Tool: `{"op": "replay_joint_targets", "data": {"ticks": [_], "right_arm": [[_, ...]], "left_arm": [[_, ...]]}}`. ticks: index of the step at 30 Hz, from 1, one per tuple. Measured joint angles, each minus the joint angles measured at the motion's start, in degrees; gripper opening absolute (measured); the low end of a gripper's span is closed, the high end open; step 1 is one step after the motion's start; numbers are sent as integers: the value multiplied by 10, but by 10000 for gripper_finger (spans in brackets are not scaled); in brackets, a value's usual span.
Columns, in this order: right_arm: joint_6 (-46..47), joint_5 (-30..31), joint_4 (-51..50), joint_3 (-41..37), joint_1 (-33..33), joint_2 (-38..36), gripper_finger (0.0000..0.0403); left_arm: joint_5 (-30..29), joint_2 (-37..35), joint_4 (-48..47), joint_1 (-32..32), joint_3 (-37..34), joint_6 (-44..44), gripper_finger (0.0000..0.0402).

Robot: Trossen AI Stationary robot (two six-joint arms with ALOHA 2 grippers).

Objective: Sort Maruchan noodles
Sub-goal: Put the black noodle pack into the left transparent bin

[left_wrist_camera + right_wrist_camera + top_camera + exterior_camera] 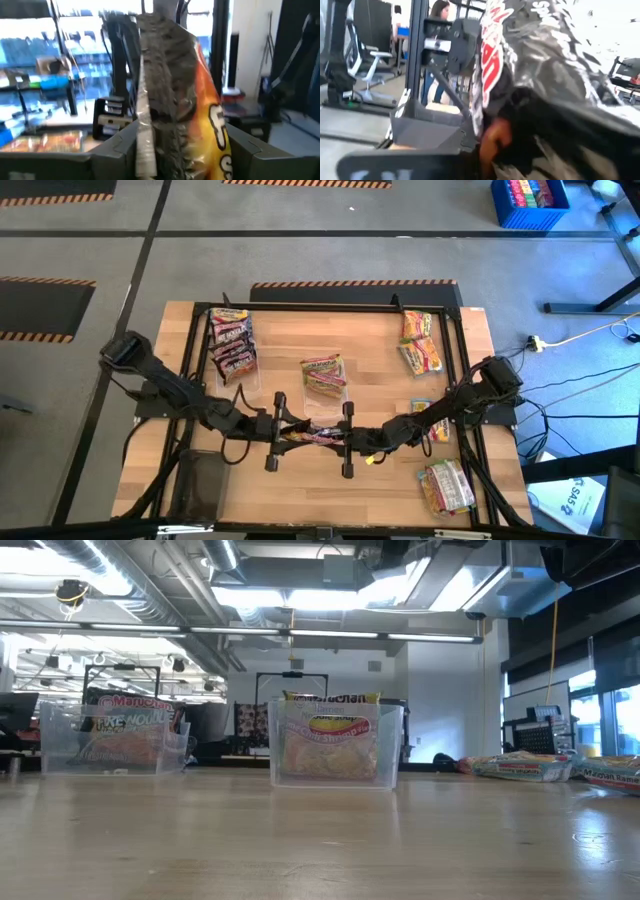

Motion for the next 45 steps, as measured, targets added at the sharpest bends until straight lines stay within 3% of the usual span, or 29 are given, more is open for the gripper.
{"op": "replay_joint_targets", "data": {"ticks": [5,9,13,18,25,33,40,45], "right_arm": [[33,4,-68,0,-1,0,86],[68,11,-152,0,-7,0,84],[140,-26,-287,28,-34,0,75],[181,-72,-390,71,-65,0,81],[167,-117,-400,91,-64,0,80],[167,-115,-401,91,-66,0,81],[170,-113,-402,91,-66,0,83],[170,-112,-398,91,-66,0,89]], "left_arm": [[-6,-102,-229,-4,8,-76,221],[9,-162,-454,-2,64,-172,244],[78,-158,-630,13,148,-247,249],[105,-101,-762,41,249,-248,248],[124,-28,-824,76,303,-232,247],[204,37,-810,101,312,-231,247],[202,59,-818,102,312,-231,244],[201,58,-819,102,312,-234,212]]}}
